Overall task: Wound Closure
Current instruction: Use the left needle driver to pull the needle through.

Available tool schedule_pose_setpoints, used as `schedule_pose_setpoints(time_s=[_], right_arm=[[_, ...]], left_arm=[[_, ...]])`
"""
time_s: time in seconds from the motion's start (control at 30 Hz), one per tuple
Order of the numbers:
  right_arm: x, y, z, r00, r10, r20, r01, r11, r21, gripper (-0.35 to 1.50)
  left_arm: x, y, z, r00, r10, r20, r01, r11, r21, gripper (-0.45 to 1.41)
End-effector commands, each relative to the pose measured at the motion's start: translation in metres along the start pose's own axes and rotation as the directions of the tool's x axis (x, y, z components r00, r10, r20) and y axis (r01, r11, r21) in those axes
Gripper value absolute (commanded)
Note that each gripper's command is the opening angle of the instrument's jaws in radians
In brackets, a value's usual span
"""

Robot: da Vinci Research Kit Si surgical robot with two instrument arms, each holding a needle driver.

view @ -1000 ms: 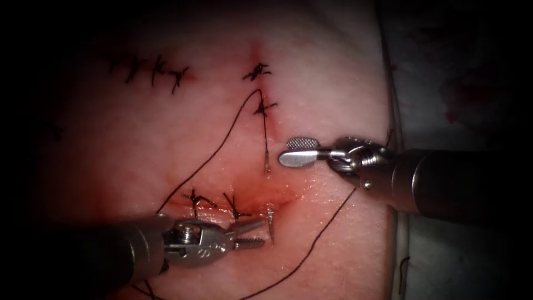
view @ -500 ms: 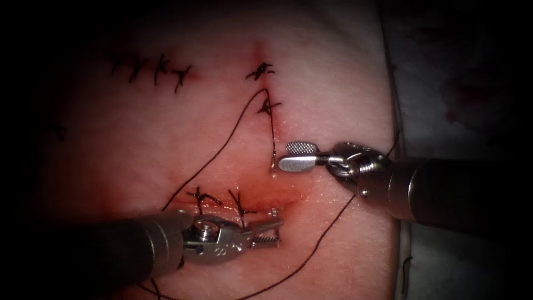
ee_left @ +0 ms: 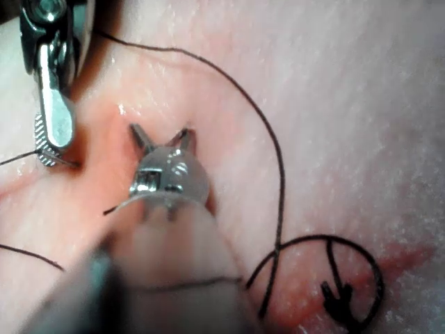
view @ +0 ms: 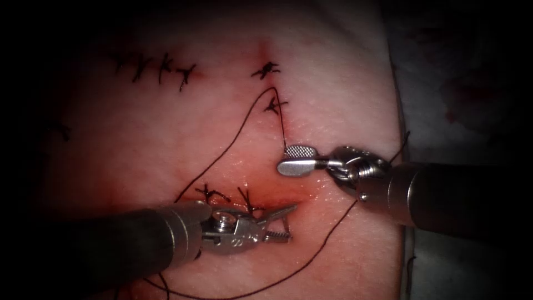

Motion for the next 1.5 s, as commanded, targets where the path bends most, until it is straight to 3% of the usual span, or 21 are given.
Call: schedule_pose_setpoints(time_s=[0.03,0.13,0.37,0.47,0.7,0.73,0.77,0.8,0.87,0.9,0.97,1.13,1.23,1.27,1.3,1.33,1.37,1.4,1.43,1.47,1.5], right_arm=[[0.0000,0.0001,0.0010,1.000,0.003,-0.006,-0.003,1.000,0.007,0.69],[0.0003,0.0002,0.0007,0.999,0.007,-0.033,-0.007,1.000,-0.003,0.61],[0.0014,0.0005,-0.0004,0.997,0.022,-0.079,-0.023,1.000,-0.012,0.57],[0.0018,0.0006,-0.0013,0.995,0.026,-0.093,-0.028,1.000,-0.014,0.56],[0.0013,0.0009,-0.0031,0.995,0.023,-0.098,-0.024,1.000,-0.014,0.46],[0.0011,0.0009,-0.0031,0.995,0.027,-0.099,-0.028,0.999,-0.014,0.46],[0.0011,0.0009,-0.0031,0.995,0.027,-0.099,-0.028,0.999,-0.014,0.46],[0.0009,0.0010,-0.0031,0.994,0.031,-0.102,-0.032,0.999,-0.011,0.46],[0.0007,0.0010,-0.0031,0.994,0.030,-0.103,-0.031,0.999,-0.011,0.46],[0.0003,0.0011,-0.0030,0.994,0.037,-0.103,-0.039,0.999,-0.012,0.44],[0.0001,0.0011,-0.0029,0.994,0.036,-0.104,-0.037,0.999,-0.012,0.42],[-0.0014,0.0014,-0.0027,0.994,0.055,-0.093,-0.057,0.998,-0.012,0.42],[-0.0019,0.0014,-0.0028,0.995,0.063,-0.081,-0.064,0.998,-0.004,0.42],[-0.0020,0.0012,-0.0029,0.995,0.064,-0.079,-0.064,0.998,-0.003,0.44],[-0.0020,0.0012,-0.0029,0.995,0.064,-0.079,-0.064,0.998,-0.003,0.44],[-0.0021,0.0010,-0.0032,0.995,0.065,-0.077,-0.065,0.998,-0.002,0.47],[-0.0021,0.0010,-0.0032,0.995,0.065,-0.077,-0.065,0.998,-0.002,0.47],[-0.0021,0.0009,-0.0034,0.995,0.072,-0.075,-0.072,0.997,-0.001,0.47],[-0.0021,0.0009,-0.0034,0.995,0.072,-0.075,-0.072,0.997,-0.001,0.47],[-0.0022,0.0008,-0.0035,0.995,0.071,-0.072,-0.071,0.997,-0.002,0.49],[-0.0022,0.0008,-0.0035,0.995,0.071,-0.072,-0.071,0.997,-0.002,0.49]], left_arm=[[-0.0002,-0.0001,0.0008,1.000,-0.004,0.012,0.003,1.000,0.010,-0.05],[-0.0003,-0.0001,0.0006,0.999,-0.029,0.030,0.028,1.000,0.006,-0.45],[-0.0002,-0.0002,-0.0002,0.990,-0.139,-0.021,0.138,0.989,-0.042,-0.45],[0.0003,-0.0004,-0.0010,0.941,-0.330,-0.076,0.324,0.942,-0.086,-0.45],[0.0028,-0.0023,-0.0046,0.600,-0.774,-0.202,0.707,0.632,-0.319,-0.45],[0.0035,-0.0029,-0.0056,0.481,-0.849,-0.220,0.756,0.528,-0.387,-0.45],[0.0035,-0.0029,-0.0056,0.481,-0.849,-0.220,0.756,0.528,-0.387,-0.45],[0.0044,-0.0033,-0.0064,0.386,-0.900,-0.202,0.780,0.435,-0.450,-0.45],[0.0048,-0.0035,-0.0067,0.358,-0.914,-0.191,0.782,0.405,-0.473,-0.45],[0.0056,-0.0038,-0.0072,0.275,-0.945,-0.178,0.778,0.327,-0.536,-0.45],[0.0059,-0.0040,-0.0074,0.244,-0.954,-0.173,0.771,0.299,-0.562,-0.45],[0.0080,-0.0050,-0.0085,0.055,-0.993,-0.106,0.726,0.112,-0.678,-0.45],[0.0090,-0.0054,-0.0093,0.050,-0.994,-0.100,0.702,0.106,-0.704,-0.45],[0.0099,-0.0058,-0.0102,0.112,-0.980,-0.167,0.675,0.198,-0.711,-0.45],[0.0099,-0.0058,-0.0102,0.112,-0.980,-0.167,0.675,0.198,-0.711,-0.45],[0.0110,-0.0064,-0.0113,0.186,-0.949,-0.255,0.639,0.313,-0.703,-0.45],[0.0110,-0.0064,-0.0113,0.186,-0.949,-0.255,0.639,0.313,-0.703,-0.45],[0.0121,-0.0072,-0.0127,0.304,-0.876,-0.375,0.624,0.480,-0.616,-0.45],[0.0121,-0.0072,-0.0127,0.304,-0.876,-0.375,0.624,0.480,-0.616,-0.45],[0.0130,-0.0082,-0.0141,0.406,-0.808,-0.427,0.616,0.587,-0.525,-0.45],[0.0130,-0.0082,-0.0141,0.406,-0.808,-0.427,0.616,0.587,-0.525,-0.45]])
